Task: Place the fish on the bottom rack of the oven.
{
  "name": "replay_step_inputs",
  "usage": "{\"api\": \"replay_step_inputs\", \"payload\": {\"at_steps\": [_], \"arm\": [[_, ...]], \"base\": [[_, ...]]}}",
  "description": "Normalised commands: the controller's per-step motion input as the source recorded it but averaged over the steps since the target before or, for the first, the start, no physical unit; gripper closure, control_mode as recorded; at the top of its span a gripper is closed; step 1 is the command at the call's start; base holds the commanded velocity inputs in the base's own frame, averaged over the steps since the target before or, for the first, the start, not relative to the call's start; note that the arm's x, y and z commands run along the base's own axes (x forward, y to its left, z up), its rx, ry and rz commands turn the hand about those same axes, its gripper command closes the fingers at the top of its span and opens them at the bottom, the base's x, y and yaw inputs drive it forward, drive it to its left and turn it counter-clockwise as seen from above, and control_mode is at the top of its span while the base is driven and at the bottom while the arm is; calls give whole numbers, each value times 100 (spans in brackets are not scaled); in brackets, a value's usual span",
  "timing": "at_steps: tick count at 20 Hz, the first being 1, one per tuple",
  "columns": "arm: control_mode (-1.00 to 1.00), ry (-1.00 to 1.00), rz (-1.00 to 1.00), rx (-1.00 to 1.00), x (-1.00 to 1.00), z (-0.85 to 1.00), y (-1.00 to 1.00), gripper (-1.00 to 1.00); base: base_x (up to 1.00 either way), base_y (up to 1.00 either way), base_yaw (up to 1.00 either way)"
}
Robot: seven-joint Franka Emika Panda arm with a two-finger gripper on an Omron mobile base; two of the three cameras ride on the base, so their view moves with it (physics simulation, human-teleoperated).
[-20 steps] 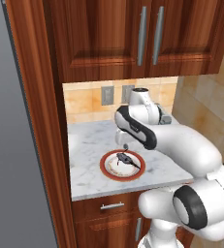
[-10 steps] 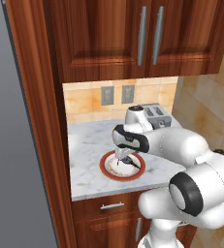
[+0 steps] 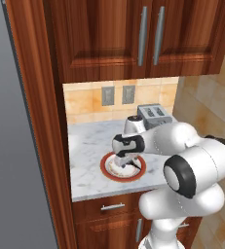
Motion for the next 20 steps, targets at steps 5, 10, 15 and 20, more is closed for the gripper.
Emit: {"api": "replay_step_inputs", "payload": {"at_steps": [5, 10, 15, 20], "arm": [[-100, 0, 0, 1, 3, -28, 0, -100], [-100, 0, 0, 2, 0, -15, 0, 100], [-100, -3, -3, 0, -7, 39, 0, 100], [-100, -3, -13, 0, -72, 100, -5, 100]], "base": [[0, 0, 0], [0, 0, 0], [0, 0, 0], [0, 0, 0]]}}
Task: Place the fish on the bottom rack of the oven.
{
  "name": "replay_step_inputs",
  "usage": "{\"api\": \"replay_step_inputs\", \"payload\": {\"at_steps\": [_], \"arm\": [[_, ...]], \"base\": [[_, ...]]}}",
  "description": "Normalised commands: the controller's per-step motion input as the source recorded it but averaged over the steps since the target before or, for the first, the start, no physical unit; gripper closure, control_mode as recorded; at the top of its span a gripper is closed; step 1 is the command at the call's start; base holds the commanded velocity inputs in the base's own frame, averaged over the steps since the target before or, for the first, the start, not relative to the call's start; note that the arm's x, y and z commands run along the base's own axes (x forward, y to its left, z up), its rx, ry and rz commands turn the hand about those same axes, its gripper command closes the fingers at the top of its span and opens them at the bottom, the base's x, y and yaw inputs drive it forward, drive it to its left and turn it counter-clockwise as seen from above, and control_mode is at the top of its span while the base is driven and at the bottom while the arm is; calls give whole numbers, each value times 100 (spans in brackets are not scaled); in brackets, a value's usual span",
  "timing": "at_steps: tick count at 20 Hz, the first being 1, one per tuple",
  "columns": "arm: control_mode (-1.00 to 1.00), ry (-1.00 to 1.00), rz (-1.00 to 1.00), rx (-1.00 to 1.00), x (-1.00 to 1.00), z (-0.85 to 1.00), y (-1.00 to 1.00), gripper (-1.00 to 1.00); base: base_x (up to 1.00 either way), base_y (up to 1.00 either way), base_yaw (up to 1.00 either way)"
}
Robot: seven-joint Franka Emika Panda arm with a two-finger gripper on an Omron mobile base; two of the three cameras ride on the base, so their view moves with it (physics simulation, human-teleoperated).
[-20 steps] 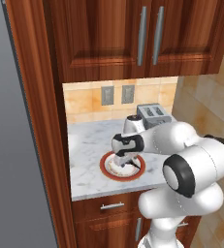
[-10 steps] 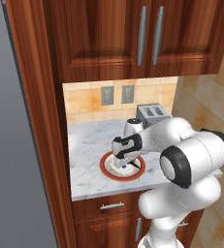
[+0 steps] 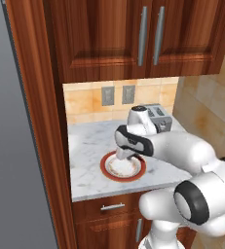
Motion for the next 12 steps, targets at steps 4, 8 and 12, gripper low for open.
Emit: {"api": "replay_step_inputs", "payload": {"at_steps": [4, 8, 12], "arm": [[-100, -1, -14, 0, -96, 100, -36, 100], [-100, -6, -13, 2, -100, 100, -77, 100], [-100, -10, -16, 0, -100, 100, -43, 100]], "base": [[0, 0, 0], [0, 0, 0], [0, 0, 0]]}}
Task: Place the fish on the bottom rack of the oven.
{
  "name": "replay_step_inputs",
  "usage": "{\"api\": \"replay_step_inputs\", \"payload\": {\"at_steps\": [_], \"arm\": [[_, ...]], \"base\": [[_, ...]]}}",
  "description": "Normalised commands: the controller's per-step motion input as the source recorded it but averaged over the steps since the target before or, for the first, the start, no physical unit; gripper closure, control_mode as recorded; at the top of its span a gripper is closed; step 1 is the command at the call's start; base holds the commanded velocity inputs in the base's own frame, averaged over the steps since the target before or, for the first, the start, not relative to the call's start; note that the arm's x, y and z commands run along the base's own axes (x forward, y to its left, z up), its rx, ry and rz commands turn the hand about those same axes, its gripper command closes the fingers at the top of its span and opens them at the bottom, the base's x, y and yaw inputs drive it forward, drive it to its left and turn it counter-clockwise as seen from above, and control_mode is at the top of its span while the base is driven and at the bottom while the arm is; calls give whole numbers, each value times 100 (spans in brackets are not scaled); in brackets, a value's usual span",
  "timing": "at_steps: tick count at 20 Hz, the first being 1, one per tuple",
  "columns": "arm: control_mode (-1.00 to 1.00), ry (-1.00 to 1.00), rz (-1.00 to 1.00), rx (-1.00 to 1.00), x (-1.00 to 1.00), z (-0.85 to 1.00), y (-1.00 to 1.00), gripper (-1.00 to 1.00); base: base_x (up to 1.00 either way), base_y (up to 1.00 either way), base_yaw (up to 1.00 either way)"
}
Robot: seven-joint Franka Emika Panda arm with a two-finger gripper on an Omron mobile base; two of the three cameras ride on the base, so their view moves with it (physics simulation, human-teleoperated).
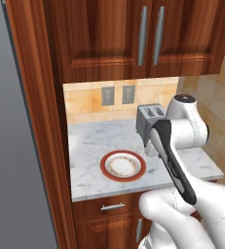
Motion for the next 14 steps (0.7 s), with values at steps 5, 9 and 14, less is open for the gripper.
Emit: {"api": "replay_step_inputs", "payload": {"at_steps": [5, 9, 14], "arm": [[-100, -20, -1, -6, -98, 42, 1, 100], [-100, -3, 0, 0, -36, -4, 0, 100], [-100, 0, 0, 0, -13, -10, 3, 100]], "base": [[0, 0, 0], [0, 0, 0], [0, 0, 0]]}}
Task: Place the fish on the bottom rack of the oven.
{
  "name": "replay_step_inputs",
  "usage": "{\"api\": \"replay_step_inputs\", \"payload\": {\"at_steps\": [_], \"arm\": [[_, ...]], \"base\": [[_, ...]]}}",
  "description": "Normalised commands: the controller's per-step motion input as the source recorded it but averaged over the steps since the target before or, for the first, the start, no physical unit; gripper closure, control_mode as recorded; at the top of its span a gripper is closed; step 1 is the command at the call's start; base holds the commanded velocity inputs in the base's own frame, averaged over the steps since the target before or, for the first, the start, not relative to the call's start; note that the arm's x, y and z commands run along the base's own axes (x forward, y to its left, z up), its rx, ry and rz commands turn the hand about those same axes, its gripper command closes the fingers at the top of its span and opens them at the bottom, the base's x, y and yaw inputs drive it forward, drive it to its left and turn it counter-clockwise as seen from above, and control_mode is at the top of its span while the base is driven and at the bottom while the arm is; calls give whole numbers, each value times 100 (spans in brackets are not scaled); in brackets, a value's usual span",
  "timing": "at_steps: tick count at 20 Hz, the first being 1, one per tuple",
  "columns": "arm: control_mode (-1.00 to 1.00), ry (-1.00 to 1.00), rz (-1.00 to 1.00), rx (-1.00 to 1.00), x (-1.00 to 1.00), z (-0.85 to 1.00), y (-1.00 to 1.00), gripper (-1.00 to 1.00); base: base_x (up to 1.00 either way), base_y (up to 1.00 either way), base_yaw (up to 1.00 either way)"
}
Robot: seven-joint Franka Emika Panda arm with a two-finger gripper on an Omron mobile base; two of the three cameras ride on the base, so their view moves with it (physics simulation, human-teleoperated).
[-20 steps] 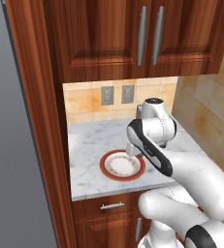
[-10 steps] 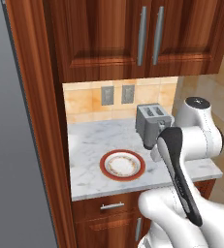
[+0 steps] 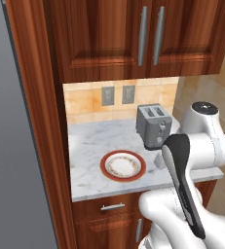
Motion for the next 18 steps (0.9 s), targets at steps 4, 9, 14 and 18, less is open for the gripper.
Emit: {"api": "replay_step_inputs", "payload": {"at_steps": [4, 9, 14, 18], "arm": [[100, 0, 0, 0, -23, -6, 4, 100], [100, 0, 0, 0, 0, 0, 0, 100], [100, 0, 0, 0, 0, 0, 0, 100], [100, 0, 0, 0, 0, 0, 0, 100]], "base": [[-75, 19, 0], [-94, 89, 0], [-52, 100, 0], [-2, 100, 5]]}}
